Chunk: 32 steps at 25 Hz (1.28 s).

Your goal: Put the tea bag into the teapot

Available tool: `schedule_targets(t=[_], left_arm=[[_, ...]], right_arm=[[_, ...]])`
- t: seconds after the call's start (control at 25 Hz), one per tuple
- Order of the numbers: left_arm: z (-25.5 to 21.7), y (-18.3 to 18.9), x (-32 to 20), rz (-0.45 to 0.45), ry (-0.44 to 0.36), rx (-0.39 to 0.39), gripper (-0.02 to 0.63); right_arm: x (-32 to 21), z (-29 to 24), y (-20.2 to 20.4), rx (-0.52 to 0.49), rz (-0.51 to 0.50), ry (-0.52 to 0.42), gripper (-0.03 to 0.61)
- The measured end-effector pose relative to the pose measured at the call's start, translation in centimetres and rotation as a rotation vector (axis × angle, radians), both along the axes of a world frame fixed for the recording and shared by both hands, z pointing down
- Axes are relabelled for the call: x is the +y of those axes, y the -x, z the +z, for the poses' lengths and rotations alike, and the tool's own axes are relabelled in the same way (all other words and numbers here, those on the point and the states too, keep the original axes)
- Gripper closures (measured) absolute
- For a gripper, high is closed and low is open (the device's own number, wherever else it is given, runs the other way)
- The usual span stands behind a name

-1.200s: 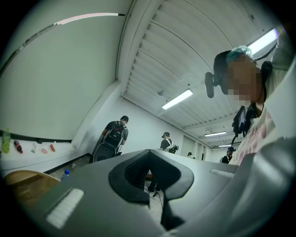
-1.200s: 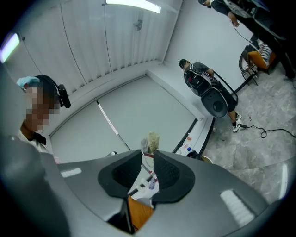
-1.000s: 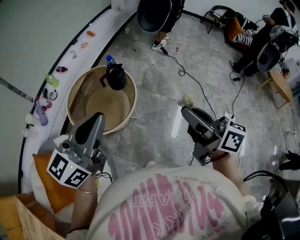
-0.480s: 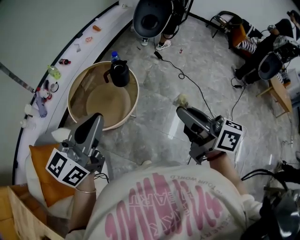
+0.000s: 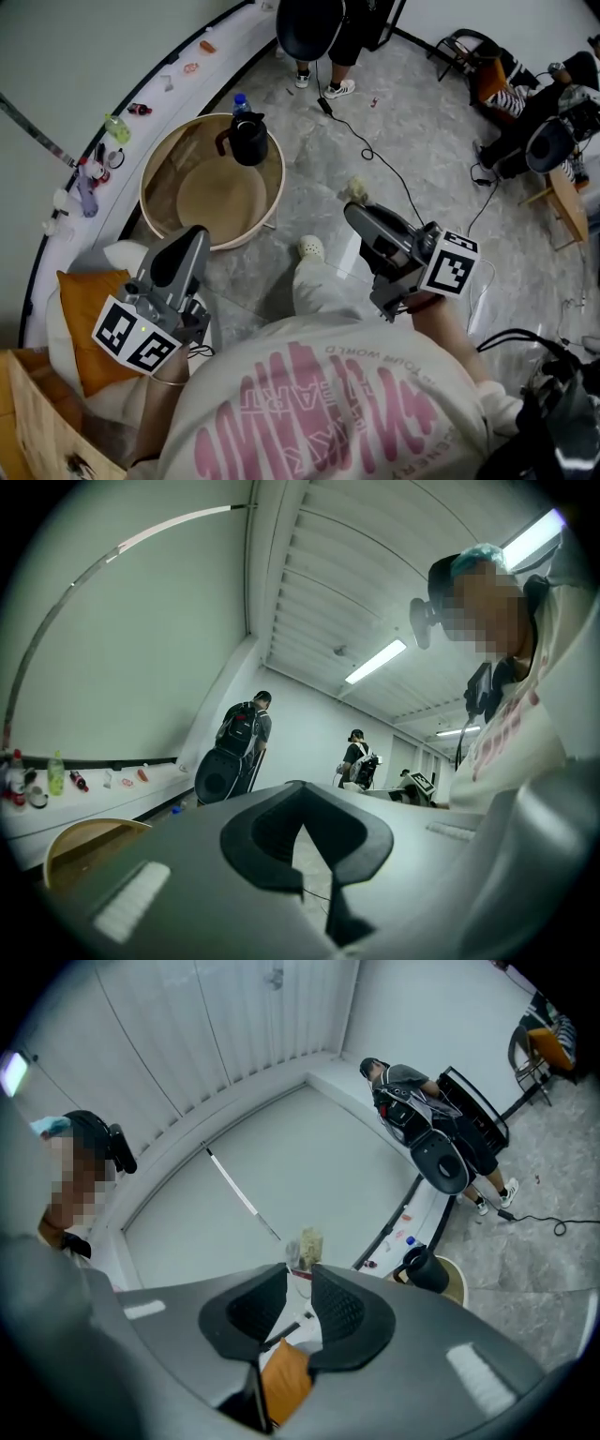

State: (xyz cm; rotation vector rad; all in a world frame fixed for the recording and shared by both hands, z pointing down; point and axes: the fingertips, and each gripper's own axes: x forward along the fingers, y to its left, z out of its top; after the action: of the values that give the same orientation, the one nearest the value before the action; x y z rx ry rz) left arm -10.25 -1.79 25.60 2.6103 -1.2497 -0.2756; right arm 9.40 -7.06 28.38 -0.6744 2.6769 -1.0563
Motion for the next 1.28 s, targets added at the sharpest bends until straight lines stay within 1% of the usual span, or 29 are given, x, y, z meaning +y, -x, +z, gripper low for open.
schedule_targets(t=[0.24, 0.4, 0.64, 0.92, 1.28], left_arm=[[-0.5, 0.3, -1.2, -0.058, -0.035, -0.003, 0.601], [-0.3, 0.1, -3.1, -0.07, -0.015, -0.002, 0.601], [0.8, 0.1, -5.2, -0.114, -0.008, 0.021, 0.601], [-0.5, 0.9, -12.0, -0.166, 0.018, 0.027, 0.601], [0.7, -1.0, -21.2, -0.172, 0.058, 0.039, 0.601]], right_arm=[[-2.5, -0.1, 1.5, -0.013, -0.07, -0.025, 0.491], [-5.5, -0.4, 1.8, -0.033, -0.089, -0.017, 0.492], [-8.9, 0.9, 1.1, -0.023, -0.098, -0.026, 0.492], [-16.6, -0.4, 2.8, 0.006, -0.17, -0.007, 0.492], [-24.3, 1.7, 5.6, 0.047, -0.276, 0.03, 0.492]])
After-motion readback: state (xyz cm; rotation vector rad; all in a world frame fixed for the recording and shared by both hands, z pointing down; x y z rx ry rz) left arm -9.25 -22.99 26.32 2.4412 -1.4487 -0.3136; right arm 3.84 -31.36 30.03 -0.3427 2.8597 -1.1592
